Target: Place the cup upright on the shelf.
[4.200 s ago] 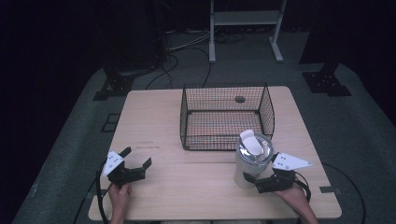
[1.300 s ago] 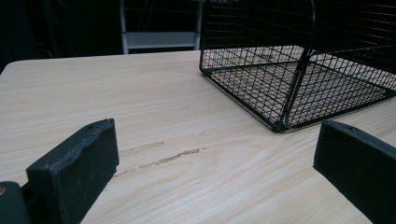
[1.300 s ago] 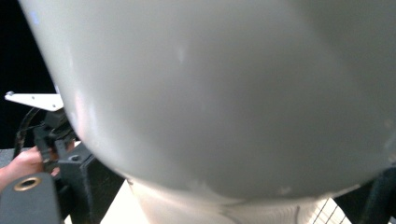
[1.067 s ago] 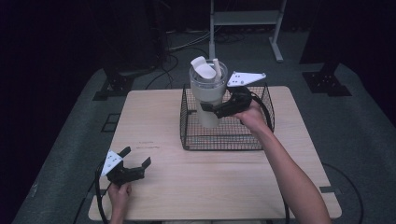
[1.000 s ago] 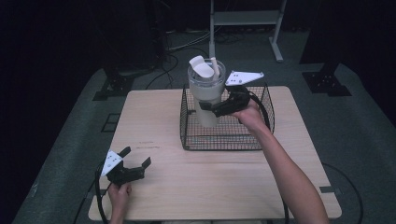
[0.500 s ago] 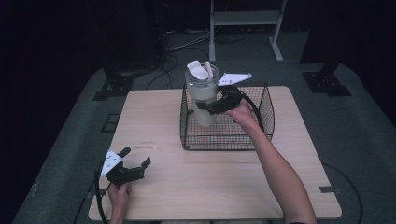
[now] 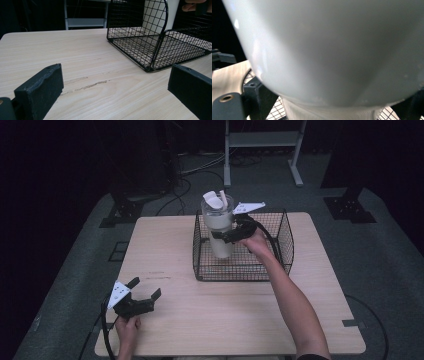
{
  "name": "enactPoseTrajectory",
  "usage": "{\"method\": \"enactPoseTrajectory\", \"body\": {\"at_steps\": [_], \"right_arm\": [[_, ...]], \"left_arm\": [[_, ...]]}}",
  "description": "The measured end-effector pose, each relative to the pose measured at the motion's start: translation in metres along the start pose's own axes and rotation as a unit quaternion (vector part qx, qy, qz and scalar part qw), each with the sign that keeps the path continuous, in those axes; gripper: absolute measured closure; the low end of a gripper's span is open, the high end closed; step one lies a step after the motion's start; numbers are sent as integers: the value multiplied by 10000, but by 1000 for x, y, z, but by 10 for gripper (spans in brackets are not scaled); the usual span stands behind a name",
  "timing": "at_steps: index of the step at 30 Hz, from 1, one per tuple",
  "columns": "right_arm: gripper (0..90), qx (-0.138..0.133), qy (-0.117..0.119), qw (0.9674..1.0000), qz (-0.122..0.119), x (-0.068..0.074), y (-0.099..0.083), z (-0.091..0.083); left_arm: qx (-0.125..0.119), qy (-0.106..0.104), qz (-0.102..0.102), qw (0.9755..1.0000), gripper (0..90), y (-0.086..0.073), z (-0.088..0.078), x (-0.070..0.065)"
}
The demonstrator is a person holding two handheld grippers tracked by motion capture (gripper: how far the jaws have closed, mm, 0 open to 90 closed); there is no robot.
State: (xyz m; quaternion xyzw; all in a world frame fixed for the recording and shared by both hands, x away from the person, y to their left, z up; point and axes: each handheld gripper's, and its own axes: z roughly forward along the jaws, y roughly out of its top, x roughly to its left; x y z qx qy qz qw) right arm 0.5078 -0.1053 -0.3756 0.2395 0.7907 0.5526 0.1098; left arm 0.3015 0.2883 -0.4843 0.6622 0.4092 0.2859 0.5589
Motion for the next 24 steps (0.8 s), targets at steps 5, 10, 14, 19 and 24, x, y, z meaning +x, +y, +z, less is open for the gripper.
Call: {"method": "enactPoseTrajectory", "body": {"at_steps": [5, 10, 14, 19, 24], "right_arm": [[88, 136, -25, 9999, 45, -7, -9, 12], [88, 261, -8, 9996, 59, -8, -12, 18], [87, 394, -84, 9992, 8, -7, -15, 25], [87, 446, -58, 9990, 41, -10, -19, 30], [87, 552, -124, 9984, -22, -13, -24, 32]], "left_arm": [[-32, -4, -54, 10000, 0, 0, -1, 2], [-60, -34, -71, 10000, 0, 0, -1, 2], [-60, -33, -78, 9999, 0, -1, -1, 2], [-57, -33, -53, 10000, 0, 0, -2, 2], [-74, -32, -69, 9999, 0, 0, -2, 3]]}}
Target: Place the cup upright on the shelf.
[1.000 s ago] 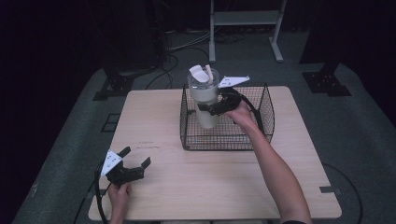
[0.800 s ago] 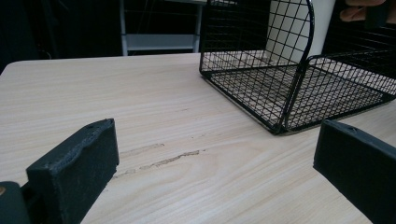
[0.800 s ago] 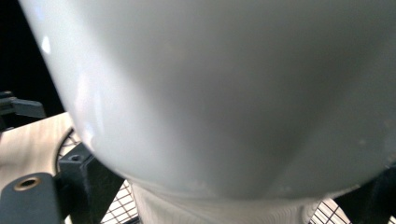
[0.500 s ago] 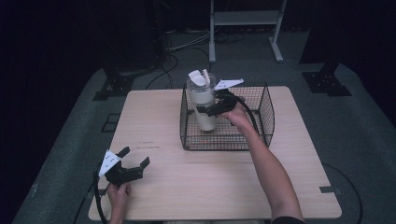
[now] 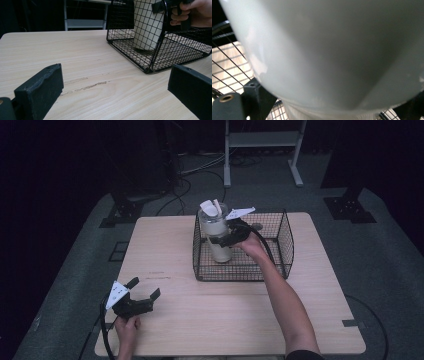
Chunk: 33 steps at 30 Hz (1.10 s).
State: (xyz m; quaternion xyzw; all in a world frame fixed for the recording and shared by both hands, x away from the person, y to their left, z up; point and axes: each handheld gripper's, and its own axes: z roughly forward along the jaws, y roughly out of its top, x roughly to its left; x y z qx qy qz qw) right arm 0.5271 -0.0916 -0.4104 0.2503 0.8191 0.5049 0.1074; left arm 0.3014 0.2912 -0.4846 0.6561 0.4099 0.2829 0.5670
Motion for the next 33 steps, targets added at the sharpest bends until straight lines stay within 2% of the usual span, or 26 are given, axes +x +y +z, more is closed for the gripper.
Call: {"method": "enactPoseTrajectory", "body": {"at_steps": [2, 5, 22, 33], "right_arm": [[87, 59, 13, 10000, -33, -1, -2, 1], [87, 7, 59, 10000, 2, -3, -3, 1], [83, 72, 146, 9993, -338, -3, -10, -5], [81, -64, 233, 9992, -314, -8, -16, -10]], "left_arm": [[-3, 3, 1, 10000, 0, 0, 0, 0], [0, -1, 18, 10000, 0, 0, 0, 0], [37, 5, 29, 10000, 0, 0, 1, -2], [35, 0, 39, 10000, 0, 0, 1, -2]]}}
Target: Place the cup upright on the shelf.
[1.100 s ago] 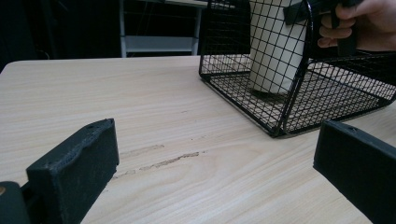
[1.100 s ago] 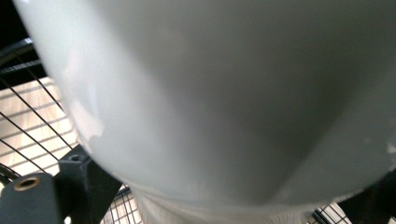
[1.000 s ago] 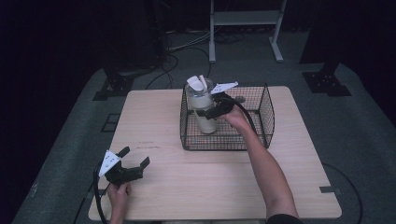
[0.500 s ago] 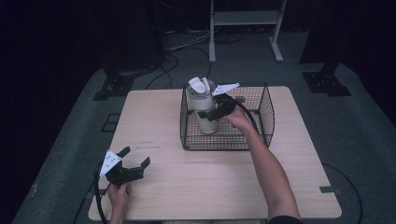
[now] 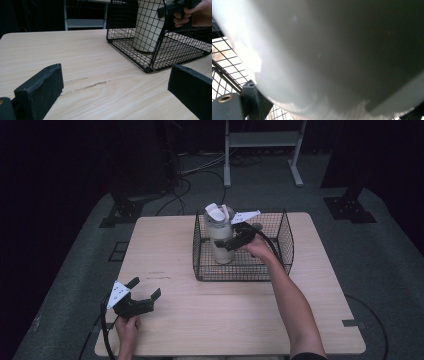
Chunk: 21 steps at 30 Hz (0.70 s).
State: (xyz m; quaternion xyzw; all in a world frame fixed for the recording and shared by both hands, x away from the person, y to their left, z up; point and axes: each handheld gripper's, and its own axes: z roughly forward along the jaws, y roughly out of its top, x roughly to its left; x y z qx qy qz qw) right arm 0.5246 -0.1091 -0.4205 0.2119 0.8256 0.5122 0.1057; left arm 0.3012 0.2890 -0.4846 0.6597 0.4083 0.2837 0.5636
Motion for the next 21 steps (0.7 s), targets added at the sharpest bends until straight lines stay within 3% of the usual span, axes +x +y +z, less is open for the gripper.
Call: {"method": "enactPoseTrajectory", "body": {"at_steps": [21], "right_arm": [[75, 119, -32, 9999, -40, -2, -8, -17]], "left_arm": [[-2, 9, 22, 10000, 0, 0, 1, -1]]}}
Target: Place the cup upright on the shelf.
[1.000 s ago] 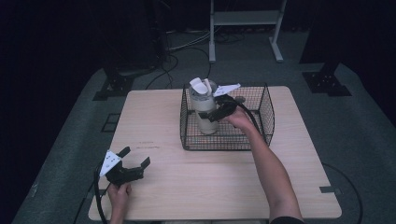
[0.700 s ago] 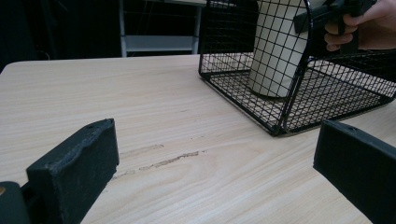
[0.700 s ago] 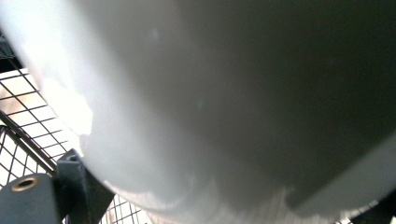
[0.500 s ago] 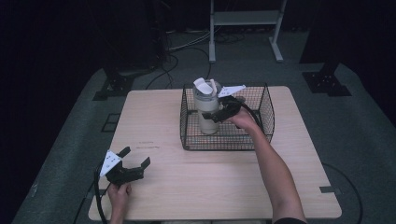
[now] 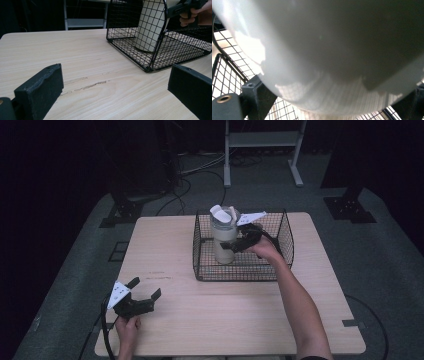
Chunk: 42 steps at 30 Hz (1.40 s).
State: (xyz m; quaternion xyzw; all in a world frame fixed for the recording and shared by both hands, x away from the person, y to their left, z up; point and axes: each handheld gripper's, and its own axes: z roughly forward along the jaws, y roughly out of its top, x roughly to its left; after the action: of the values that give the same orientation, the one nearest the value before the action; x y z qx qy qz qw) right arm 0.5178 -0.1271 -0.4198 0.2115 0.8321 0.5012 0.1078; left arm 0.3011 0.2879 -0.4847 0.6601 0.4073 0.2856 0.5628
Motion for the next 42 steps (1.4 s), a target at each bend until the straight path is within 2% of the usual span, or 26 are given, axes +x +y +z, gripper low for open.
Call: {"method": "enactPoseTrajectory", "body": {"at_steps": [11, 21, 42], "right_arm": [[79, 245, -131, 9996, -73, 4, 3, -3], [80, 307, -163, 9994, -46, 5, 4, -6], [84, 349, -382, 9986, 90, 7, 7, -37]], "left_arm": [[10, 6, 0, 10000, 0, 0, 0, 0], [7, 17, -6, 10000, 0, 0, 0, 0], [42, 22, 26, 10000, 0, 0, 0, 0]]}}
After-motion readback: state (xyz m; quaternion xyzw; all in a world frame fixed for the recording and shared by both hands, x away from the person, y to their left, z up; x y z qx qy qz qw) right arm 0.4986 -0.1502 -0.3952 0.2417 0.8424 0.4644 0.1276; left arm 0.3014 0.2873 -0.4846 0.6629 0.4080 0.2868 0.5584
